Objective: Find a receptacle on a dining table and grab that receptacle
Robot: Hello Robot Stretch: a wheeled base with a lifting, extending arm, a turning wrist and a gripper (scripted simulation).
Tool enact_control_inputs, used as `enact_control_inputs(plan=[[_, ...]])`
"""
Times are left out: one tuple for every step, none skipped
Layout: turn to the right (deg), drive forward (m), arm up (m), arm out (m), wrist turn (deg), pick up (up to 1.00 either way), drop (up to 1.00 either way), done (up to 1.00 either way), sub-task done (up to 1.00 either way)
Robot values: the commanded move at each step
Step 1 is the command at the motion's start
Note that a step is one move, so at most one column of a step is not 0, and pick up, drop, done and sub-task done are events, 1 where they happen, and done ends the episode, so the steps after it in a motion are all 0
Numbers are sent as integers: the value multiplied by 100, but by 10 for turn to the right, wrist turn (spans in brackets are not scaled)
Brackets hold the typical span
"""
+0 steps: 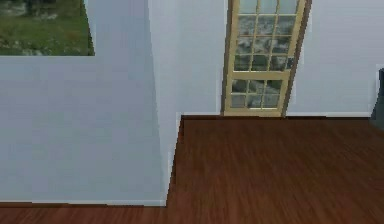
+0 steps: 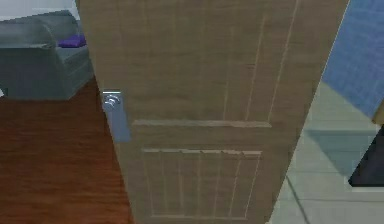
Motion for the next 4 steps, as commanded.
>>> enact_control_inputs(plan=[[0,5,0,0,0,0,0,0,0],[0,45,0,0,0,0,0,0,0],[450,0,0,0,0,0,0,0,0],[90,0,0,0,0,0,0,0,0]])
